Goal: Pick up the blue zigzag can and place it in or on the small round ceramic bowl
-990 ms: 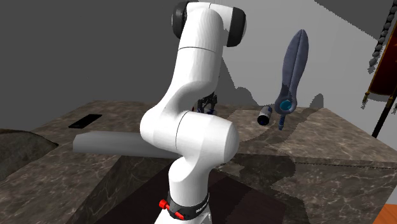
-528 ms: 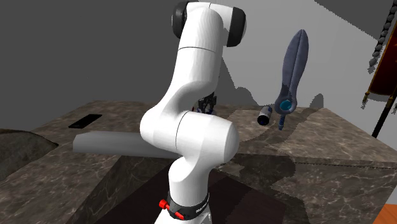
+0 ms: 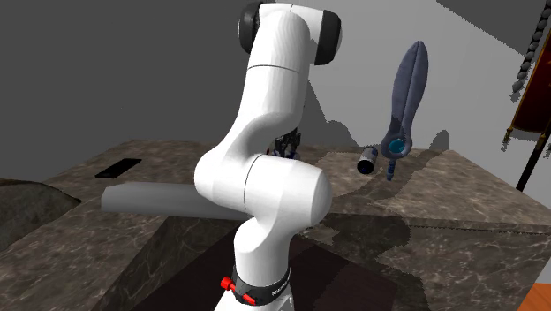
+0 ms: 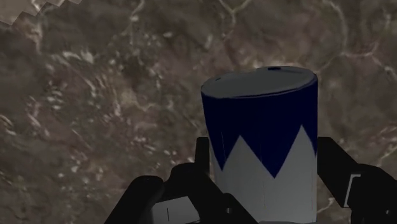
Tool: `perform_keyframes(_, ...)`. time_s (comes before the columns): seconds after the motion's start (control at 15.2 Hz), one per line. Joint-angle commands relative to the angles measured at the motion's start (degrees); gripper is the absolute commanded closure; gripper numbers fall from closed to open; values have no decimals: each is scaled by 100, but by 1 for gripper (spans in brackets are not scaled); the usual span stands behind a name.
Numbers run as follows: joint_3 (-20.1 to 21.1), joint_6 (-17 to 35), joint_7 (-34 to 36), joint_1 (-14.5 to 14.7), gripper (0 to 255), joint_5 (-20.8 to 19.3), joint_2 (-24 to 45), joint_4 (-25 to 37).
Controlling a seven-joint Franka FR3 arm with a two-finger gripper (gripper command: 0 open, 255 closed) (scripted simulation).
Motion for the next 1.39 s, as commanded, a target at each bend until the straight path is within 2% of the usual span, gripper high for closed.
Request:
perform_keyframes(0.0, 8, -58, -14, -13, 255, 21, -48, -13)
perform_keyframes(1.32, 147, -1336, -216, -110, 255, 339, -821, 529)
